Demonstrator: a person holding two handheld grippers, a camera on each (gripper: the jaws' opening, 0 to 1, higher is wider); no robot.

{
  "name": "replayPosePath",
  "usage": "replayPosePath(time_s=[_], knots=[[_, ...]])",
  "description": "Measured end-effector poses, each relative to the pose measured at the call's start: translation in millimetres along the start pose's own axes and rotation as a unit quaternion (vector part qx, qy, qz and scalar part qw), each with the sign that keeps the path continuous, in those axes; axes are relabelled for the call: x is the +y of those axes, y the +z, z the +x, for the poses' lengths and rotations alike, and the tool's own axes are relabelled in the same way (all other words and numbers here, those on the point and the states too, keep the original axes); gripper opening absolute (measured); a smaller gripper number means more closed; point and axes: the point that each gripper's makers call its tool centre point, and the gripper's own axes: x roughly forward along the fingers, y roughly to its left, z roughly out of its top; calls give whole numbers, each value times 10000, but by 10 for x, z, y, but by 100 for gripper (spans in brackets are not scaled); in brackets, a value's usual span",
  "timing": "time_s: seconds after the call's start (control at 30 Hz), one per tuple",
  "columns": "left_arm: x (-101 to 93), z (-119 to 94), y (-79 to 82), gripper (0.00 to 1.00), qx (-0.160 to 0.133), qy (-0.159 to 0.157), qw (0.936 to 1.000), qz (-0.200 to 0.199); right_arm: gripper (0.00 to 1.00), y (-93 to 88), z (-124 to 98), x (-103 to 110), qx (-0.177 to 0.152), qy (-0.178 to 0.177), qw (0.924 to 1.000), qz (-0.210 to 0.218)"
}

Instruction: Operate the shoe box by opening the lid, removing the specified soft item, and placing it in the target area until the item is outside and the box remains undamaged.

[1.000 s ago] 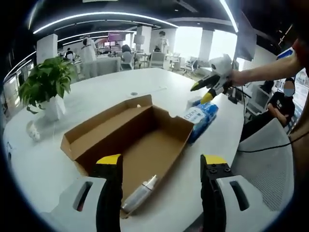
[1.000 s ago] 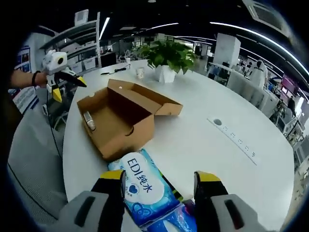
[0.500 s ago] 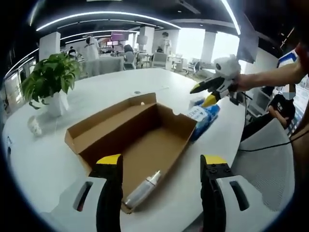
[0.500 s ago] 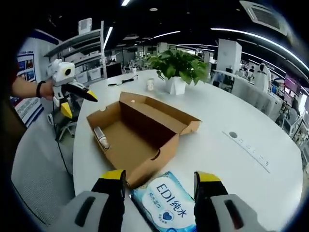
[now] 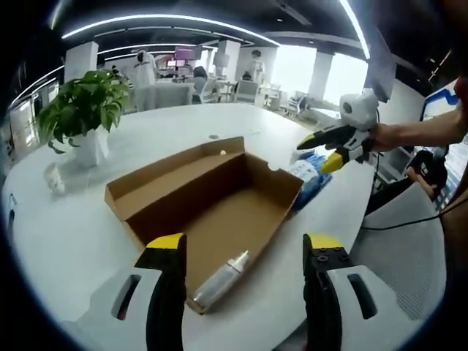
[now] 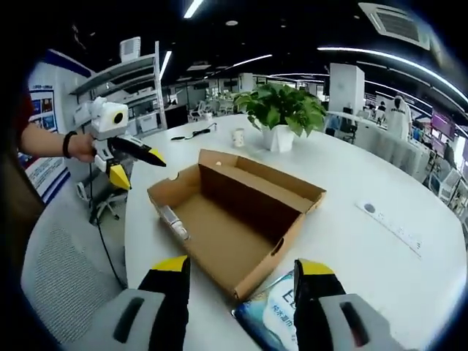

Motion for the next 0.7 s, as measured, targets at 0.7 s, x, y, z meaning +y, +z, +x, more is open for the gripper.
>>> replayPosePath(time_s=[0.7], knots=[[149,80,-79,65,316,-212,9991,200,56,-215,-7,379,133,86,9998,129]])
